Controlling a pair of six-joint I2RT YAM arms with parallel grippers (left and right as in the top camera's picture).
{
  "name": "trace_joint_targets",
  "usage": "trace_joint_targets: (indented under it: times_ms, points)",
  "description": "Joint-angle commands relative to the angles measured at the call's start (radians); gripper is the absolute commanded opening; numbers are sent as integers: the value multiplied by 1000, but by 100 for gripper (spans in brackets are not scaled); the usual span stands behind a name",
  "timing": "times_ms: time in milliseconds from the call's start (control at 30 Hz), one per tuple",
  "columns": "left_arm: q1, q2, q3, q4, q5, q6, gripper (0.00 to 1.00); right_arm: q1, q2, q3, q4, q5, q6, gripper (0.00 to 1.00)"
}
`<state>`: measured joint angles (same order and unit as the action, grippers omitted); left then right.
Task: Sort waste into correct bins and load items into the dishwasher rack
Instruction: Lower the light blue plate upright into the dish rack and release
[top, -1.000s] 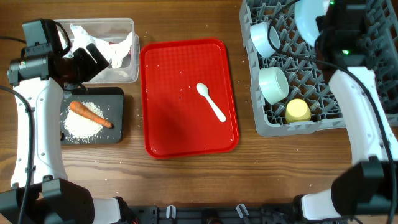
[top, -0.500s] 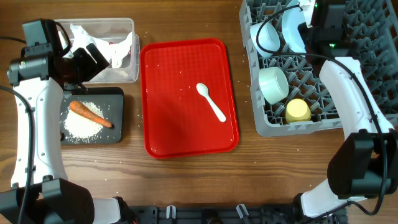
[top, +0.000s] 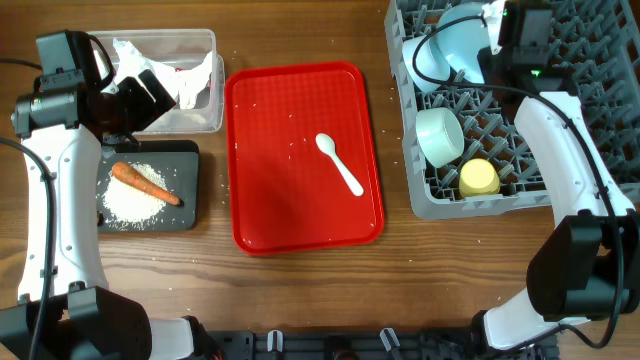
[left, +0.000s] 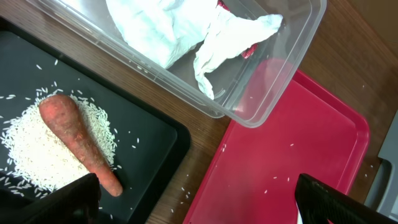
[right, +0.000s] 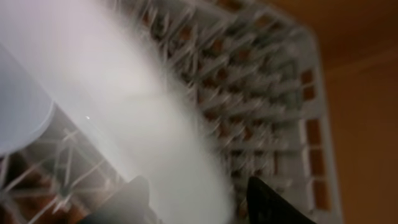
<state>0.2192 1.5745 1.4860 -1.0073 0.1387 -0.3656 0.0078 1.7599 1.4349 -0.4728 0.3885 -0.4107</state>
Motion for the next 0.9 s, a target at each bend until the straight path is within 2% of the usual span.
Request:
trace_joint_targets:
  times_ms: [0,267,333,367,400,567,700,867]
  points:
    - [3,-4,11,0,1,-10,100,6,-2,3,-71,-81,106,45]
    - [3,-4,11,0,1,-10,100,6,-2,3,-169,-136,133,34]
    - [3,-4,11,0,1,-10,100,6,-3,3,-172,-136,130,24]
    - [3,-4,11,0,1,-10,100,6,-4,3,-171,-137,131,10]
    - [3,-4,11,0,1,-10,100,6,-7,6,-171,-139,134,4]
    - [3,-4,11,0,1,-9,100,6,-50,41,-174,-178,154,5]
    - [3,-4,11,0,1,-10,100,4,-114,59,-176,-179,221,4]
    - [3,-4,11,0,1,-10,100,2,-113,56,-196,-103,337,4]
